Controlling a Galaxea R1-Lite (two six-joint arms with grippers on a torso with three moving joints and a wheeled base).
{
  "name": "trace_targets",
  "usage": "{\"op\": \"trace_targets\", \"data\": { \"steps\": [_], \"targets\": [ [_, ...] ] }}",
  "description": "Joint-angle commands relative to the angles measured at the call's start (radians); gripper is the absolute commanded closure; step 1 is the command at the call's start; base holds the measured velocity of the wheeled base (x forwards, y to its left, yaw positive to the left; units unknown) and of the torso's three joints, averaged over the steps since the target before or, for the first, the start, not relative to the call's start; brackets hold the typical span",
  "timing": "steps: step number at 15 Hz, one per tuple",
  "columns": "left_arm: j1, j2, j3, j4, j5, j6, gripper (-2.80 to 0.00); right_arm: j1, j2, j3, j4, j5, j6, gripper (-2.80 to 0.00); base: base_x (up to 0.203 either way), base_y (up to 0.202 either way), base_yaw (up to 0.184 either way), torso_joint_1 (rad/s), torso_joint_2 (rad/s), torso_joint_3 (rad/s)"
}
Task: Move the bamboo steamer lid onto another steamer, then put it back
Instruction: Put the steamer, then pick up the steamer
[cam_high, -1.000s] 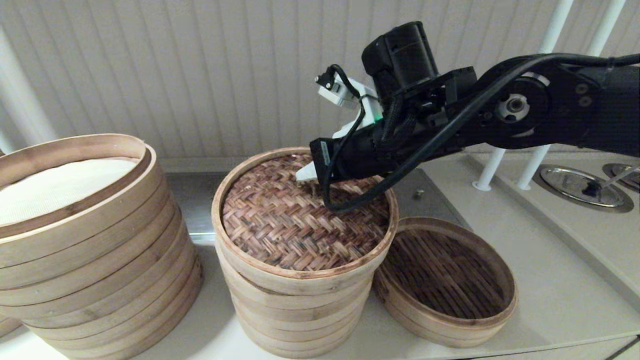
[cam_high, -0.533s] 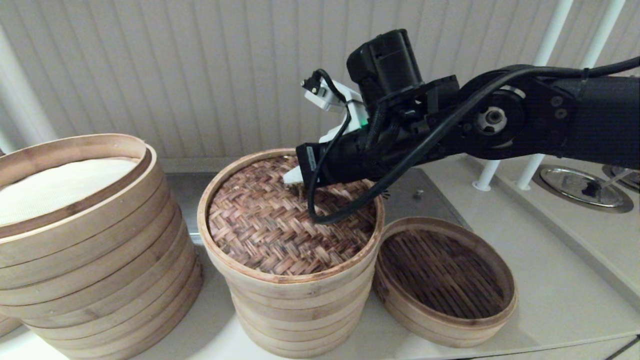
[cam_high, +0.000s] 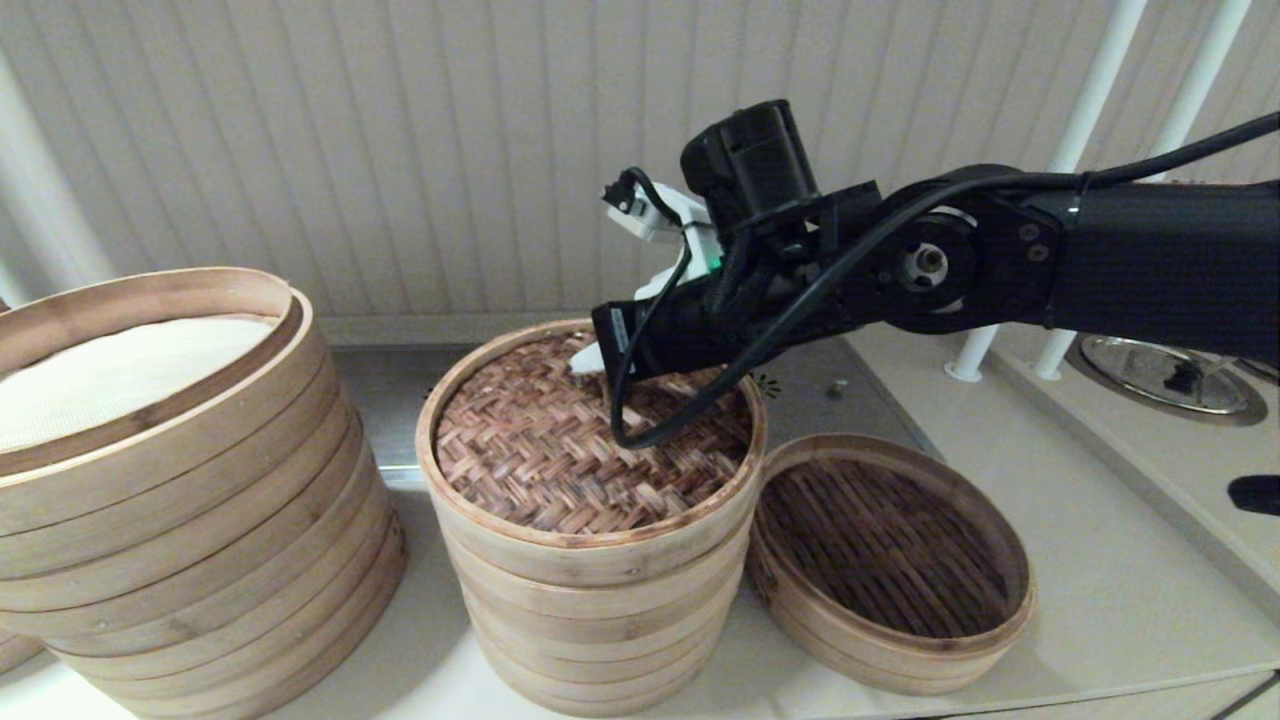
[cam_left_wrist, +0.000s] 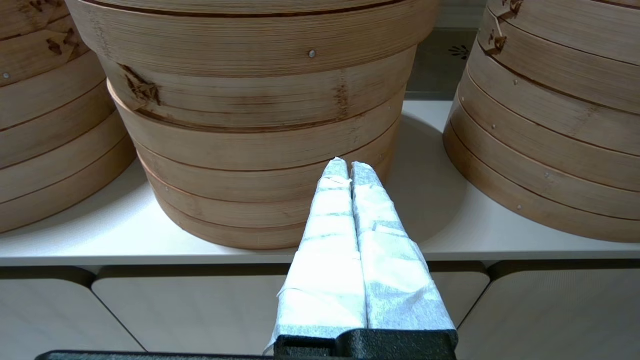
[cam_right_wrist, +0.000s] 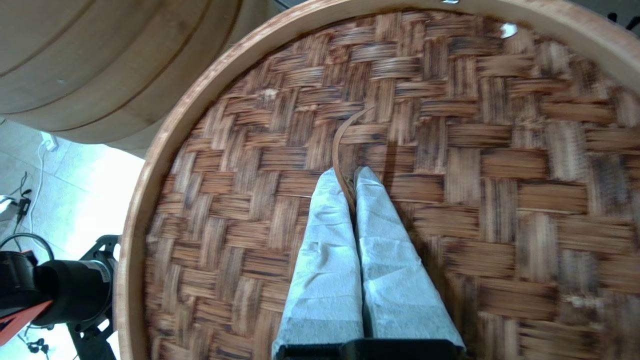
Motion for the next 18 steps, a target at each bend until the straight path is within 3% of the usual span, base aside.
{"op": "trace_targets", "data": {
  "steps": [1,6,7,13,18],
  "targets": [
    [0.0,0.0,0.0,0.0,0.001,0.0,0.0,-0.001,0.01,0.001,0.001,0.002,-0.001,0.0,0.0,0.0,0.0,0.0,0.0,0.0],
    [0.0,0.0,0.0,0.0,0.001,0.0,0.0,-0.001,0.02,0.001,-0.004,0.002,-0.002,0.0,0.0,0.0,0.0,0.0,0.0,0.0],
    [0.0,0.0,0.0,0.0,0.001,0.0,0.0,-0.001,0.021,0.002,0.004,0.001,-0.003,-2.8,0.0,0.0,0.0,0.0,0.0,0.0],
    [0.0,0.0,0.0,0.001,0.001,0.0,0.0,-0.006,-0.055,0.005,0.008,-0.001,-0.003,-2.8,0.0,0.0,0.0,0.0,0.0,0.0],
    [0.0,0.0,0.0,0.0,0.001,0.0,0.0,-0.099,-0.278,0.072,0.023,-0.024,-0.002,-2.8,0.0,0.0,0.0,0.0,0.0,0.0]
  ]
}}
